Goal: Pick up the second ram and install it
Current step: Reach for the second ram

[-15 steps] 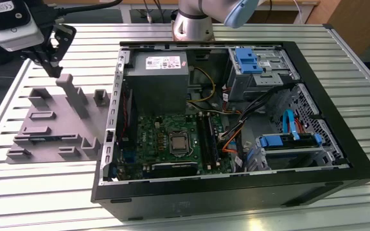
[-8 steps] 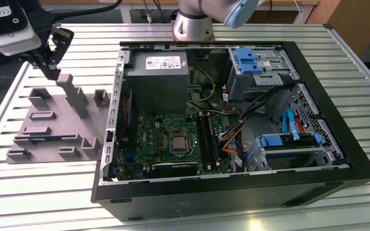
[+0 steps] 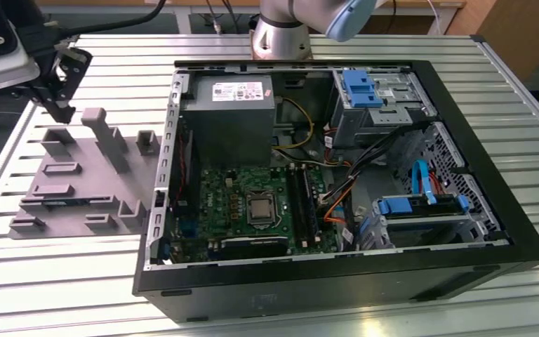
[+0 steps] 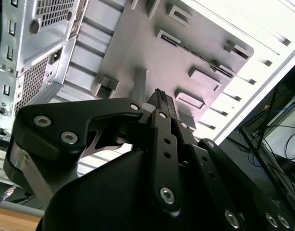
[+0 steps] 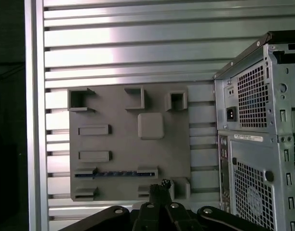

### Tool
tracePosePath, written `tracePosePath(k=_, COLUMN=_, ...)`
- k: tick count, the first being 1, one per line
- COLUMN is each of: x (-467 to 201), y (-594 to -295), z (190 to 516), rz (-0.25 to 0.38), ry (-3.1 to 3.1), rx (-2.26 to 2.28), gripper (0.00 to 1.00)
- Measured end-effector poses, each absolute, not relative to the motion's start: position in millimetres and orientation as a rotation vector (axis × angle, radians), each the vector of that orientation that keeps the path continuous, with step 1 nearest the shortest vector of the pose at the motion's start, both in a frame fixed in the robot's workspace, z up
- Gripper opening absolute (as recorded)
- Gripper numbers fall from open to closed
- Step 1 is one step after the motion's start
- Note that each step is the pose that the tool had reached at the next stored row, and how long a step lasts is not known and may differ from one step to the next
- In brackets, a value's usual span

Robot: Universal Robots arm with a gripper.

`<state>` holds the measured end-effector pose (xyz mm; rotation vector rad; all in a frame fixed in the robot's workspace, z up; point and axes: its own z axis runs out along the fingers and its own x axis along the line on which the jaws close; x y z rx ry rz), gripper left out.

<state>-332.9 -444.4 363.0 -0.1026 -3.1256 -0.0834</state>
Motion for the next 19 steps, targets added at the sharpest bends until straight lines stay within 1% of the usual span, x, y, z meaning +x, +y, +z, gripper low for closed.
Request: tracePosePath(k=19, x=-362, y=-454, z=350, rz=-0.083, ry=-3.125, rx=-0.101, gripper=0.11)
